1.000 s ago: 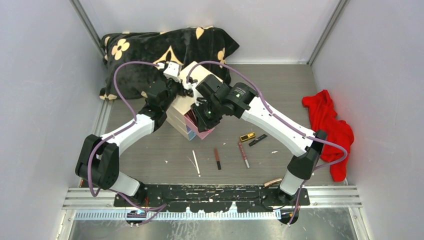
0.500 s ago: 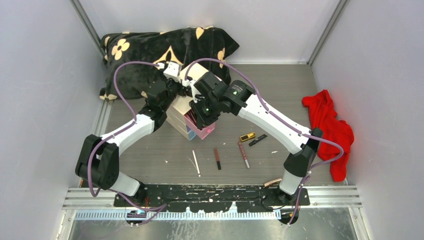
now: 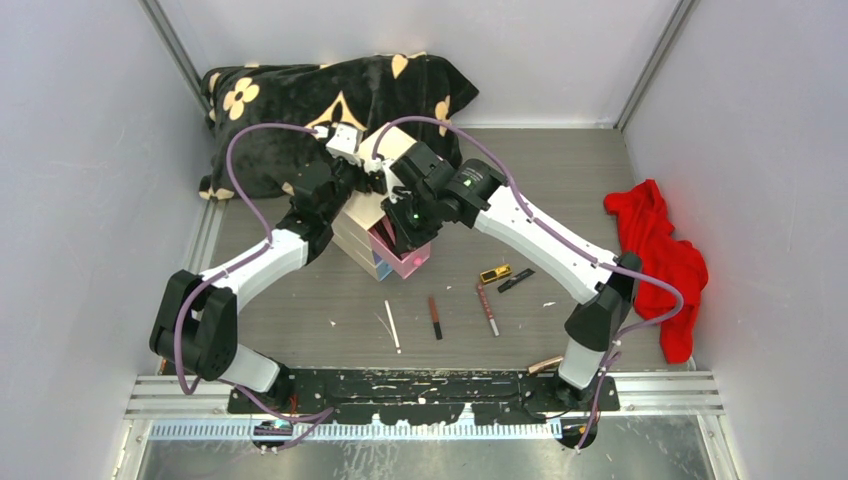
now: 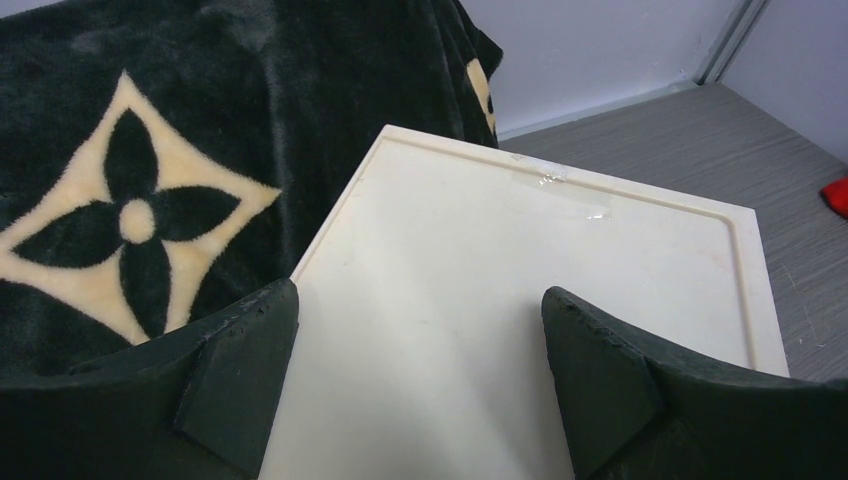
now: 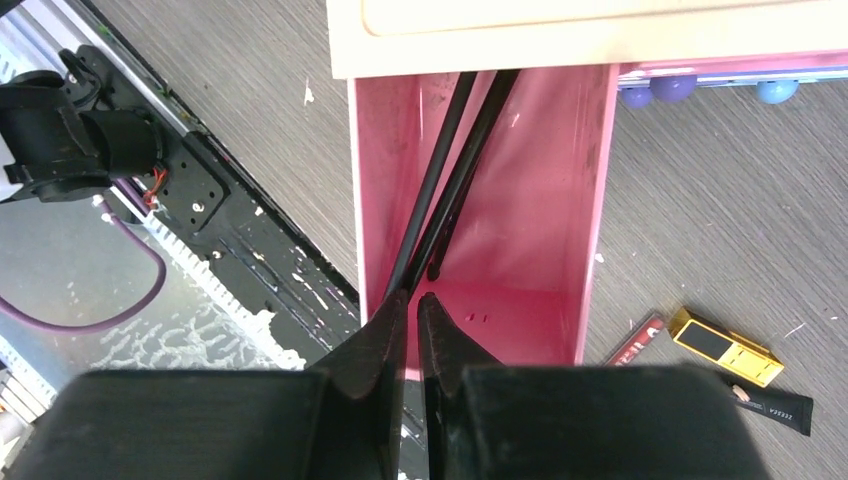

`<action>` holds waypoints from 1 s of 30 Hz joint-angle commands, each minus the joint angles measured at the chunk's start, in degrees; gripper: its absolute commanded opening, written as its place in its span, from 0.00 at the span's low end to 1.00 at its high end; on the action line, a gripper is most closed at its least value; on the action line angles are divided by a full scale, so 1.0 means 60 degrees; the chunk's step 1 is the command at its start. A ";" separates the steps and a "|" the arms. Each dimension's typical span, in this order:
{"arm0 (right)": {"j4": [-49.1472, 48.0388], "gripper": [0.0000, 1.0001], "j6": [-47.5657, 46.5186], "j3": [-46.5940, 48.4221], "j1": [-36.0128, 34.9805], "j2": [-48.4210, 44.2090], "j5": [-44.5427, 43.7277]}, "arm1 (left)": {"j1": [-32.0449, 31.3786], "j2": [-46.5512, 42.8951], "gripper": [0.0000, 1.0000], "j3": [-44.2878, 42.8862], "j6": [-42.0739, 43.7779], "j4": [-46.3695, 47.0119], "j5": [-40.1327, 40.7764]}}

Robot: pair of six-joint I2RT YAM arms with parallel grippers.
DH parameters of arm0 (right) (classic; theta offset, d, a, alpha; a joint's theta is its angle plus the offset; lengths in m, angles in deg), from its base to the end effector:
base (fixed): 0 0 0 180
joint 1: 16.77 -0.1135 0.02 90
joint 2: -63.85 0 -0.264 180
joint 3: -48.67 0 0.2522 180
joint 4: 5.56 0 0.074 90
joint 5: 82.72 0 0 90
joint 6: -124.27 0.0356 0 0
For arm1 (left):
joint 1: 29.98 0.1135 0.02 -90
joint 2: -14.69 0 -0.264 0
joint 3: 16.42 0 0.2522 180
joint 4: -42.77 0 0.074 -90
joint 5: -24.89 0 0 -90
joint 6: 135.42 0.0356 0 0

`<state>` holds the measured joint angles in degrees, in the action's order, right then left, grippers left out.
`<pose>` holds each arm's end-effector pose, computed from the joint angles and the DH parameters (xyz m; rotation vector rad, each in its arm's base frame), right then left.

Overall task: Organize the makeup
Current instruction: Place the makeup brush in the drawer.

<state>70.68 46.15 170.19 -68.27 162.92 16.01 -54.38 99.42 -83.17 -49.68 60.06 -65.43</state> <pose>0.2194 0.2845 0.3824 -0.9470 2.4366 0.6186 0.3143 -0.1428 0.2972 0.2835 1.5713 -0.3948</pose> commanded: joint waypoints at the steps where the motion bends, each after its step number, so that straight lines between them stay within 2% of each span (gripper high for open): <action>1: -0.0355 0.15 -0.0327 0.0267 0.0107 0.0192 0.0161 | 0.0214 0.0746 0.92 0.0881 -0.0824 -0.3776 0.0711; 7: -0.0436 0.15 -0.0508 0.0581 0.0204 0.0276 0.0032 | 0.0201 0.0762 0.92 0.0853 -0.0825 -0.3769 0.0687; 13: -0.0942 0.22 -0.0719 0.0628 0.0206 -0.0220 -0.0468 | 0.0209 0.0775 0.92 0.0836 -0.0832 -0.3768 0.0654; 22: -0.1582 0.24 -0.0744 -0.0176 0.0204 -0.1525 -0.1423 | 0.0215 0.0827 0.92 0.0831 -0.0837 -0.3761 0.0648; 30: -0.1599 0.21 -0.0352 -0.1999 0.0206 -0.3018 -0.1690 | 0.0196 0.0969 0.92 0.0751 -0.0840 -0.3783 0.0635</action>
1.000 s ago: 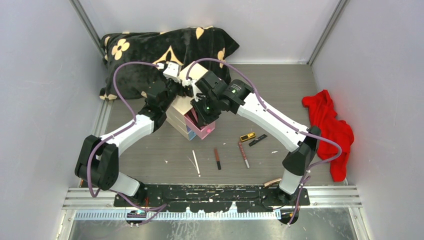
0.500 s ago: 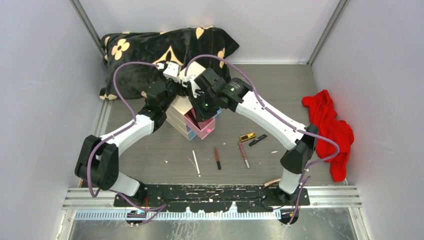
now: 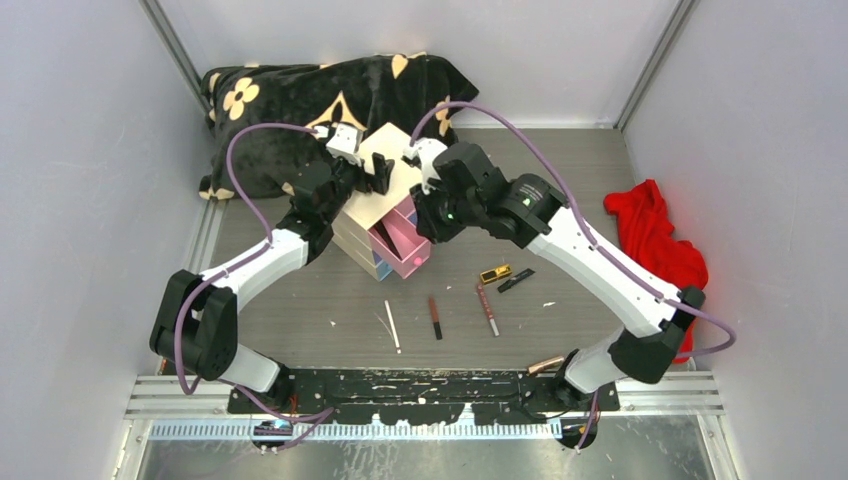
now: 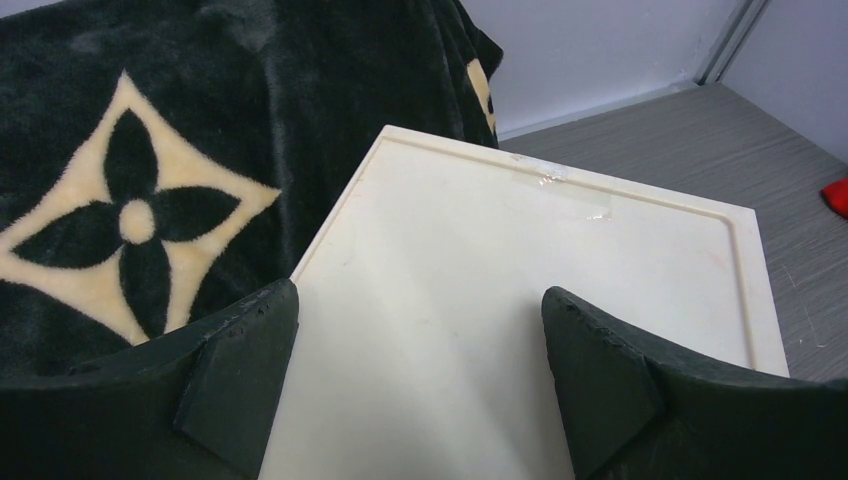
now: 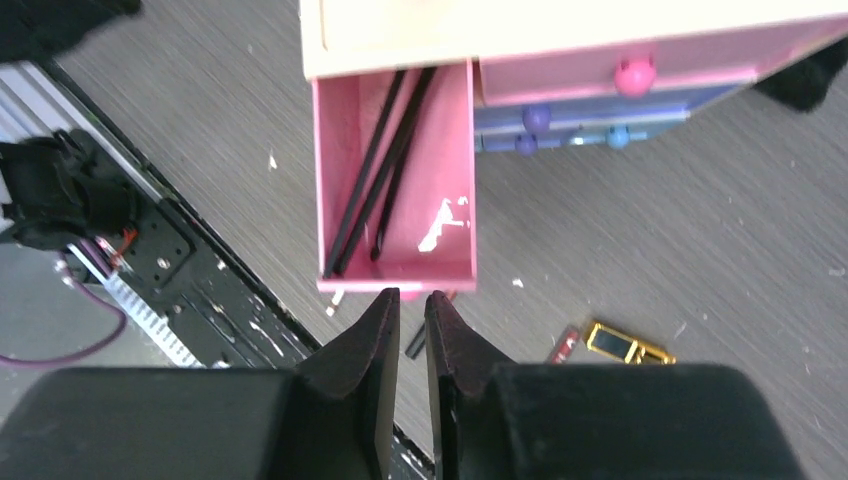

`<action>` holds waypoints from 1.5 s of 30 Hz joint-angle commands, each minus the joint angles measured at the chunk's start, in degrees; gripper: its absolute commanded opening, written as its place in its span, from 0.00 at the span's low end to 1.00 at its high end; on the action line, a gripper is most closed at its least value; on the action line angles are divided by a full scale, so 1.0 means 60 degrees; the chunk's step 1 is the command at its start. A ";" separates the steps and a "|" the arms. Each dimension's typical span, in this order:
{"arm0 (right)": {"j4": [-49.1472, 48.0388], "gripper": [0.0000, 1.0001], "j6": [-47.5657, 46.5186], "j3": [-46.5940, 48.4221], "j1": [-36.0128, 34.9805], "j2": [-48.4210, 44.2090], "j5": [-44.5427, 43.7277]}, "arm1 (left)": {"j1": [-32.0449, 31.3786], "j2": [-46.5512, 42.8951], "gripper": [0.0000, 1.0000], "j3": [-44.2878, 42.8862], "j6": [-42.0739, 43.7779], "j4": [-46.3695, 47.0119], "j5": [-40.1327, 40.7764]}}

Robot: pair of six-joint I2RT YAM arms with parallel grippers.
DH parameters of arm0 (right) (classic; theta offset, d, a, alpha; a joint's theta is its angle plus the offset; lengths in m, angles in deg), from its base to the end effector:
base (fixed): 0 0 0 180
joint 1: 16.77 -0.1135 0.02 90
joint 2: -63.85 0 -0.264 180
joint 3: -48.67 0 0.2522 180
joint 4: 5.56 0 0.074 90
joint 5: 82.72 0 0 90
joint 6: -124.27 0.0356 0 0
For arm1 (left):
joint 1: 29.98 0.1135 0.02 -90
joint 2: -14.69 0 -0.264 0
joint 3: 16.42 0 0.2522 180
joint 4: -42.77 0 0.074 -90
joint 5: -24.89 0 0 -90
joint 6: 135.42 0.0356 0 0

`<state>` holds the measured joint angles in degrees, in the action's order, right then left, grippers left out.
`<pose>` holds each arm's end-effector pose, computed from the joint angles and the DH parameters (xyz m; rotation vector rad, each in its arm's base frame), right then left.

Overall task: Organize the makeup
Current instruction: Place the makeup brush in the drawer, then close the drawer in the storage box.

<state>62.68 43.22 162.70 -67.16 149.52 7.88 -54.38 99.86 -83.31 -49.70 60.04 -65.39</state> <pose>0.1949 0.2361 0.4263 -0.8293 2.1762 0.5496 0.3158 -0.1434 0.2955 0.2837 1.5770 -0.3937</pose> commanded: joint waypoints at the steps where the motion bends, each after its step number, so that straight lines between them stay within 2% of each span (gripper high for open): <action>1: -0.0283 0.20 0.0199 -0.1003 0.0020 -0.1019 -0.0379 | 0.0203 0.0907 0.92 0.0772 -0.0842 -0.3779 0.0604; 9: -0.0607 0.19 0.0406 -0.2822 0.0027 -0.2264 0.0102 | 0.0197 0.0815 0.92 0.0808 -0.0803 -0.3838 0.0735; 20: -0.1993 0.19 0.0425 -0.3690 0.0020 -0.1949 0.0710 | 0.0201 0.0771 0.91 0.0916 -0.0822 -0.3777 0.0992; 30: -0.2802 0.19 0.0359 -0.3742 0.0020 -0.1479 0.1012 | 0.0200 0.0720 0.90 0.1024 -0.0872 -0.3667 0.0961; 45: -0.3319 0.19 -0.0067 -0.2896 0.0034 -0.0478 0.0696 | 0.0199 0.0747 0.90 0.1251 -0.0959 -0.3387 0.0964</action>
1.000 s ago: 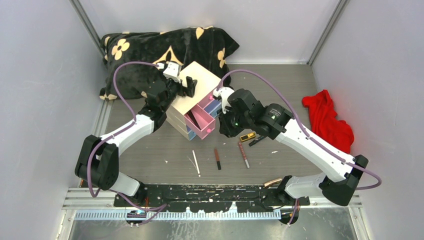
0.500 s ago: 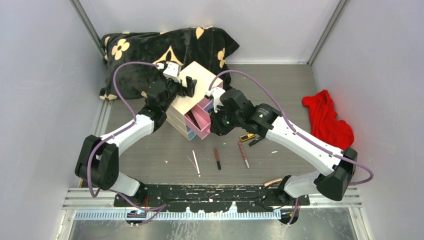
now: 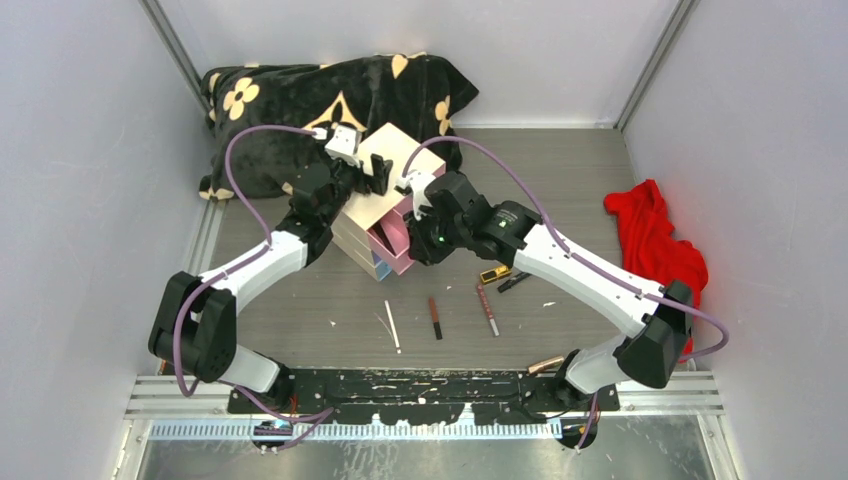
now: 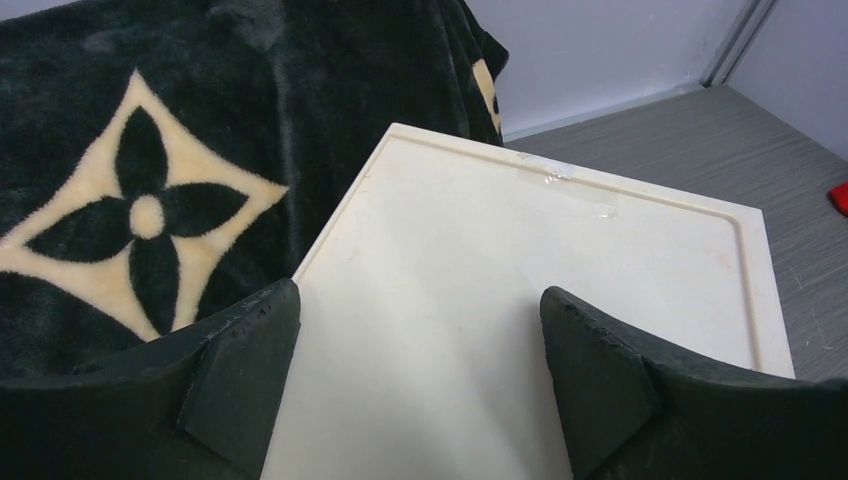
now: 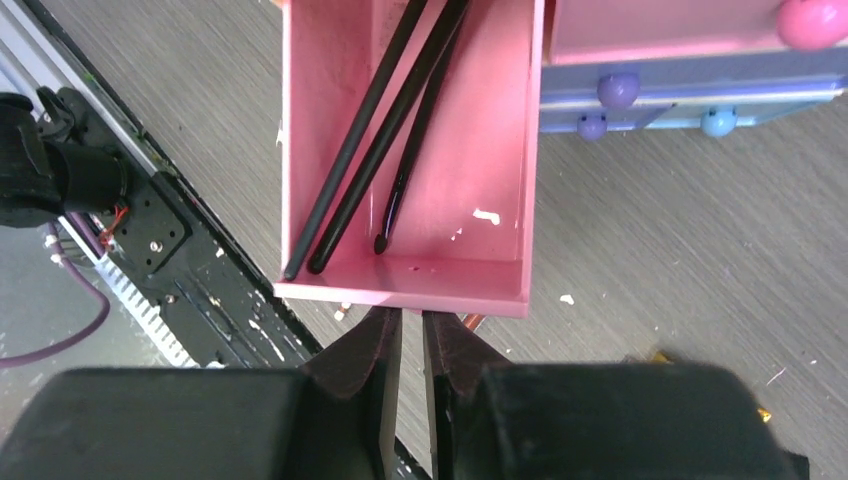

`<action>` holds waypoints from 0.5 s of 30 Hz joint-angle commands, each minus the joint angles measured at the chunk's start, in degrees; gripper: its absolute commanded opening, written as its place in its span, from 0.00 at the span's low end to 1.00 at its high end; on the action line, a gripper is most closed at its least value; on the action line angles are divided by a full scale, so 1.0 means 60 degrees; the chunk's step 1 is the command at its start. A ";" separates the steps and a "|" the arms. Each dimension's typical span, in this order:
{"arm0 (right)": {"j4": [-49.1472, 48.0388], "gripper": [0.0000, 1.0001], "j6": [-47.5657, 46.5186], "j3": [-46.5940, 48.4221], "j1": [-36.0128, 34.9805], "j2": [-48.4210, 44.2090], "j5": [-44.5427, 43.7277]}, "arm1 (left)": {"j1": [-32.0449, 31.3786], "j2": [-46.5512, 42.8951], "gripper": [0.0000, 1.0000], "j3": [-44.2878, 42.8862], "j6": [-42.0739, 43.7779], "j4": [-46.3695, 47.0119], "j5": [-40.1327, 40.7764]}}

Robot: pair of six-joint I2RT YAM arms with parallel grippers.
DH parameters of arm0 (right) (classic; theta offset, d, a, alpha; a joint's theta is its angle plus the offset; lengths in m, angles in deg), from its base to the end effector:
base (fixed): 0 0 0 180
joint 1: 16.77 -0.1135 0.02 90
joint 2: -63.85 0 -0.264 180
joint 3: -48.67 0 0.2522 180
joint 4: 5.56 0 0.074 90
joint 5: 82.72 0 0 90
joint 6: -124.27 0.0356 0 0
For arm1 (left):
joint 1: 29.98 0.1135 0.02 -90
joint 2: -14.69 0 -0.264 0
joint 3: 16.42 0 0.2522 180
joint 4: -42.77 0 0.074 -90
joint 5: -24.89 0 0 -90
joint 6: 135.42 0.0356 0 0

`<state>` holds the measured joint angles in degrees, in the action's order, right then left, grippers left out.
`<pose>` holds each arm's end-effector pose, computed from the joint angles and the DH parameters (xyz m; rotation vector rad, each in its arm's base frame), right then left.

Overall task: Organize the makeup
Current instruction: Close the drawer in the storage box.

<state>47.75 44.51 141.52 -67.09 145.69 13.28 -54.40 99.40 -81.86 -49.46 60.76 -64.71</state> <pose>0.1957 0.2417 0.3494 -0.8729 2.2312 0.6423 0.3127 -0.1417 0.2907 0.2788 1.5818 -0.3807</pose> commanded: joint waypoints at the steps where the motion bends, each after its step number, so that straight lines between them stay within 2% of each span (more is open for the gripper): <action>1: -0.0891 0.19 -0.0287 0.0696 0.0031 0.0182 -0.0239 | 0.0204 0.0838 0.90 0.1037 -0.1027 -0.3490 0.0835; 15: -0.1923 0.19 -0.0610 0.1280 0.0151 0.0748 -0.0718 | 0.0204 0.1160 0.90 0.1231 -0.1281 -0.3094 0.0801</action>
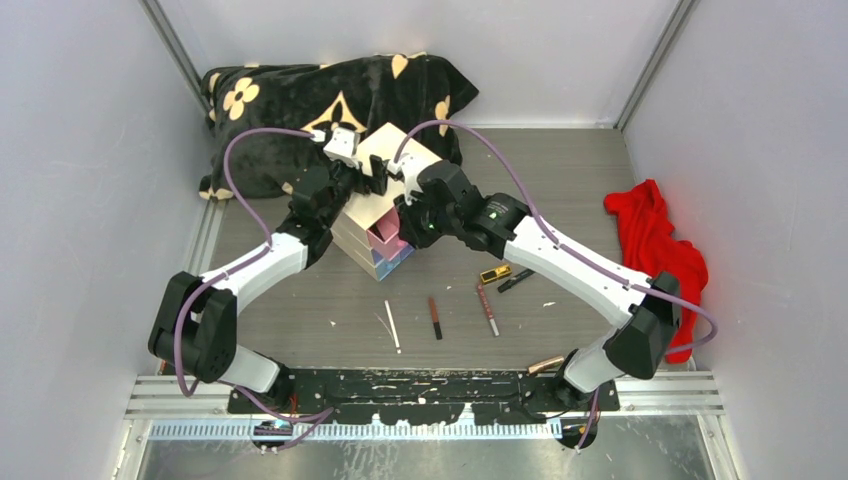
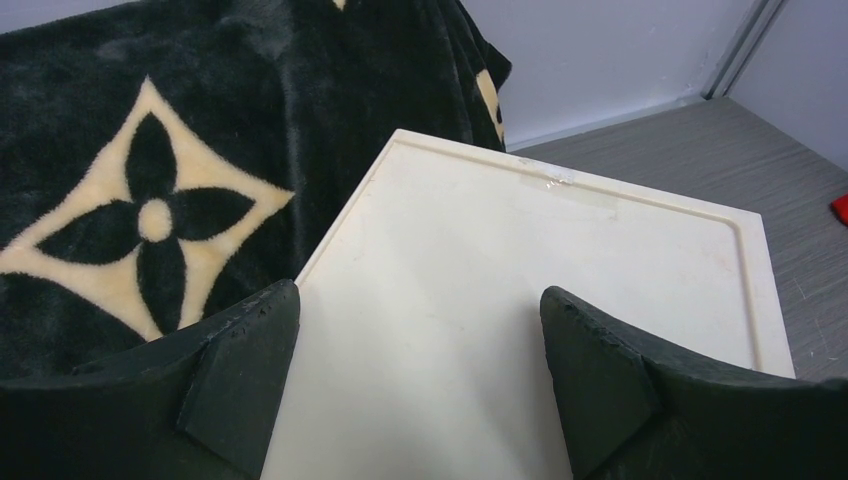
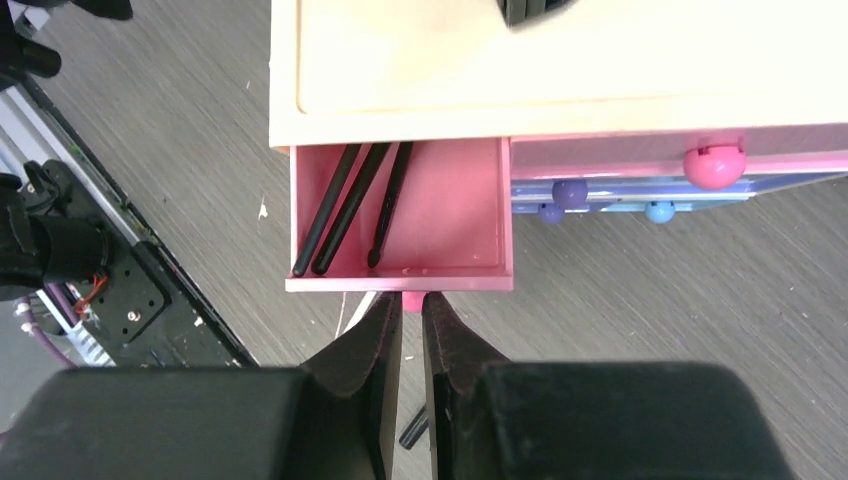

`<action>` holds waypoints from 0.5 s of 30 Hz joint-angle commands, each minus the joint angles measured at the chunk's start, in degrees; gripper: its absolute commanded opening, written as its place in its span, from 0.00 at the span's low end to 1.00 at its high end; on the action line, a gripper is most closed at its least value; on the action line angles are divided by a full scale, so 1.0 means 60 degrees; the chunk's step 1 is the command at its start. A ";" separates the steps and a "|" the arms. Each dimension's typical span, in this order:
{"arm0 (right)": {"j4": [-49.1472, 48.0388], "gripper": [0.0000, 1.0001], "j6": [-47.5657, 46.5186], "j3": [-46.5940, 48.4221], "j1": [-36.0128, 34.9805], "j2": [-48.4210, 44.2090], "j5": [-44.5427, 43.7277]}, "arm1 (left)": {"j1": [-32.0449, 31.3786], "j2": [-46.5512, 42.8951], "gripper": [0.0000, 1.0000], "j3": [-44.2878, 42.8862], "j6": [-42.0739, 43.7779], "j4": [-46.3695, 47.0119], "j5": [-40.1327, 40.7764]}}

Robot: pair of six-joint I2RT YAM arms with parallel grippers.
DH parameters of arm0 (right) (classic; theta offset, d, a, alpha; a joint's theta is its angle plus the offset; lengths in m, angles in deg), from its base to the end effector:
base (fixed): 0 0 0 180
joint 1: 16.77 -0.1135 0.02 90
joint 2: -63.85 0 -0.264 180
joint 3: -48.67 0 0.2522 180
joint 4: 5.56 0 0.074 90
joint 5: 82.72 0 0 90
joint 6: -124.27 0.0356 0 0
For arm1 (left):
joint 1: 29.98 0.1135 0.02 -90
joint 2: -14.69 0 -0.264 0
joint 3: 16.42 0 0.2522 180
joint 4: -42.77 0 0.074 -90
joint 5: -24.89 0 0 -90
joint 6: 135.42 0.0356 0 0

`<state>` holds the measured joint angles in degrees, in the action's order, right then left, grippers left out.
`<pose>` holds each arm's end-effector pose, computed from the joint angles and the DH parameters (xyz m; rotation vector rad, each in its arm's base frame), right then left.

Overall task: Organize the makeup
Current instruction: Close the drawer in the storage box.

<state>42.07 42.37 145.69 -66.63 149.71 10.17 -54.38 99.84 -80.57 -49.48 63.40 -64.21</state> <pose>0.2155 0.2584 0.3605 -0.8383 2.1163 0.6064 0.3123 -0.1411 0.2855 0.2685 1.5669 -0.3762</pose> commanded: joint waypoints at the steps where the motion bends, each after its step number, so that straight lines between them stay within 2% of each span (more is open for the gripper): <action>1: -0.1034 0.19 -0.0275 0.0636 0.0085 0.0138 -0.0160 | 0.0200 0.1093 0.90 0.1016 -0.1282 -0.3535 0.0721; 15: -0.2377 0.20 -0.0324 0.0838 0.0206 0.0873 0.0159 | 0.0200 0.1056 0.90 0.0996 -0.1259 -0.3549 0.0661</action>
<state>34.77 41.43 147.55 -65.74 154.94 11.00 -54.40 99.95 -80.46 -49.52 63.93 -64.07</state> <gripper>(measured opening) 0.198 0.900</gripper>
